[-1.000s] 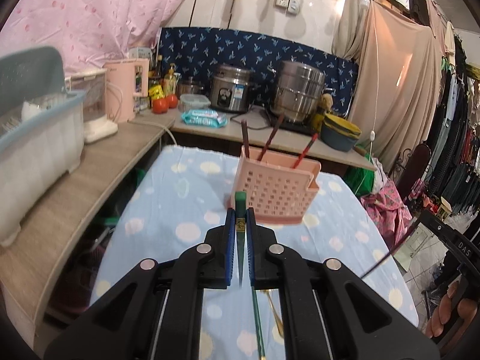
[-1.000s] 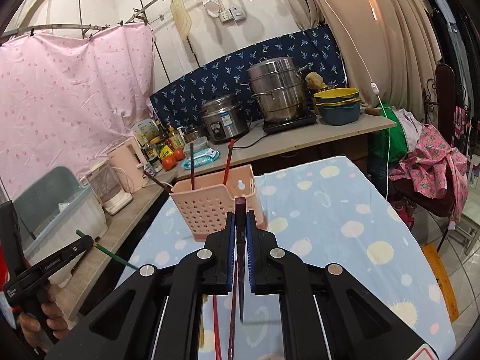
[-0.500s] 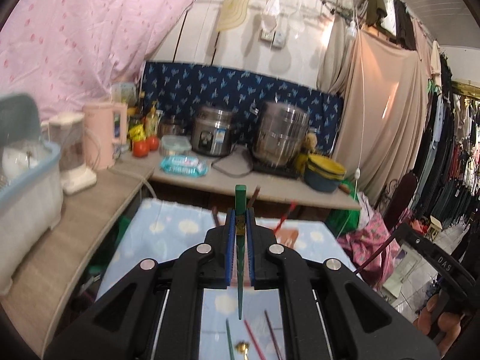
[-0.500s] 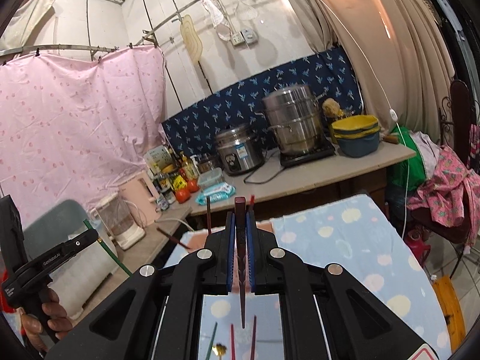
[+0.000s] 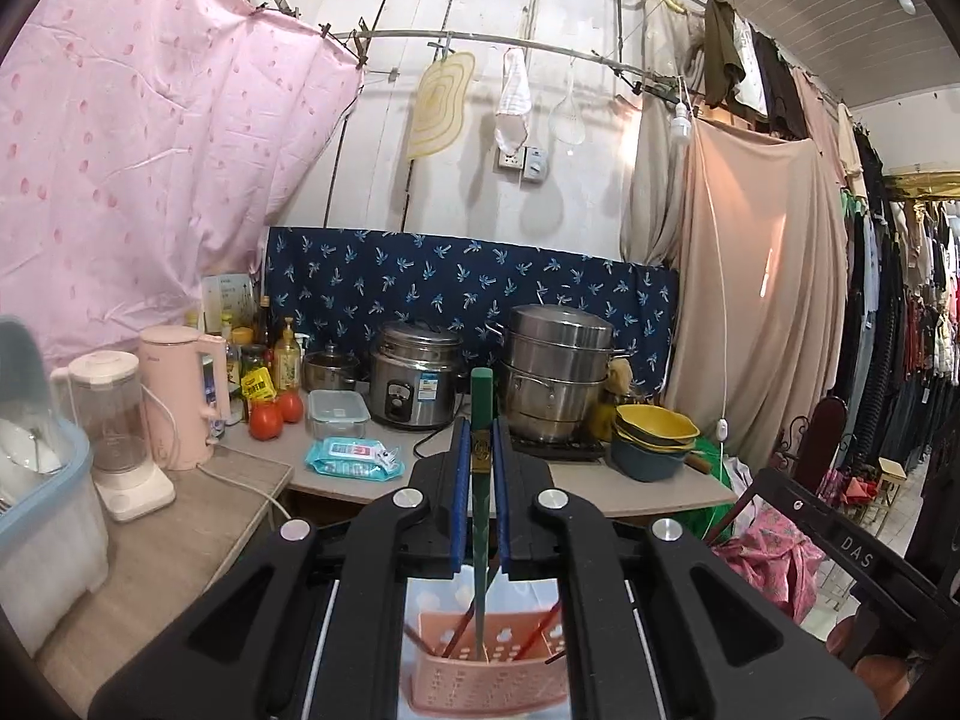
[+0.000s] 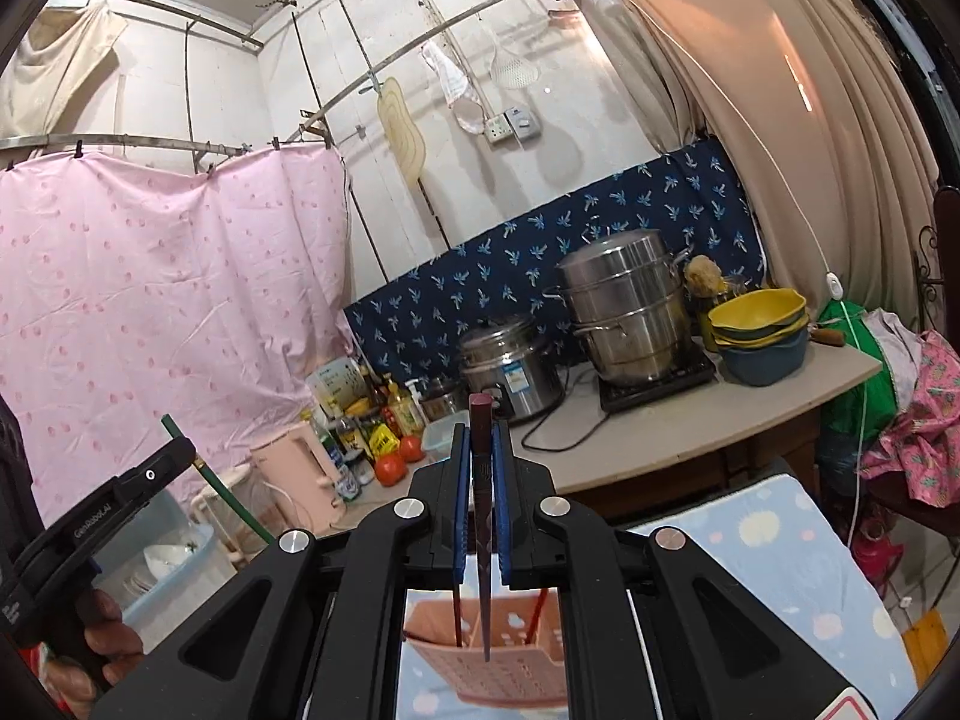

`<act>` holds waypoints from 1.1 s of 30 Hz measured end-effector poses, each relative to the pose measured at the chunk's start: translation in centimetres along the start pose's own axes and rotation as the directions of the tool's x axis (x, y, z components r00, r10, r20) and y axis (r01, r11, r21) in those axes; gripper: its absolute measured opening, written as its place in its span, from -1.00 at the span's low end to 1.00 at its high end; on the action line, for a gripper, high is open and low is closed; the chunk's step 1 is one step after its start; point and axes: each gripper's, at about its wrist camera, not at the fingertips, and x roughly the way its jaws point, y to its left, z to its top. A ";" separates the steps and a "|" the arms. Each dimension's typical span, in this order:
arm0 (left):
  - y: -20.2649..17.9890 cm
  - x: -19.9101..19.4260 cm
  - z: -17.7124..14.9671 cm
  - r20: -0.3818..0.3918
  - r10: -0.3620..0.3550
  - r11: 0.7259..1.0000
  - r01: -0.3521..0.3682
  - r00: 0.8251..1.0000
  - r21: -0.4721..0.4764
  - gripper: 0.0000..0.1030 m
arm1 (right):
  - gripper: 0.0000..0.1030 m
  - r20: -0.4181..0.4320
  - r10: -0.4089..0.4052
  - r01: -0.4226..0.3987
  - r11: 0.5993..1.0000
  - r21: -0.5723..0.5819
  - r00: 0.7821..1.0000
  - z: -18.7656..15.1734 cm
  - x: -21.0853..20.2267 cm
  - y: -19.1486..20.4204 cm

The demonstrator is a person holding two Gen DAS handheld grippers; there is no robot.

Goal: Organize utensils
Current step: 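Lower both chopsticks into the basket and open both tools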

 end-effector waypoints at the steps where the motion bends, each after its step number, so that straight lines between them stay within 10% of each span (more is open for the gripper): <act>1: 0.0 0.5 0.0 -0.006 0.004 1.000 -0.004 1.000 -0.001 -0.86 | -0.86 0.006 -0.002 0.002 1.000 -0.003 1.000 0.0 0.5 0.0; 14: 1.8 6.1 -4.4 -0.105 0.048 0.999 -0.048 0.993 -0.003 -0.86 | -0.86 -0.088 -0.045 0.045 0.999 0.003 0.995 -3.5 6.9 -2.2; 33: 1.4 6.7 -2.7 -0.072 0.040 0.999 -0.041 0.997 -0.009 -0.86 | -0.86 -0.165 -0.062 0.063 0.998 0.000 0.984 -5.7 9.1 -3.1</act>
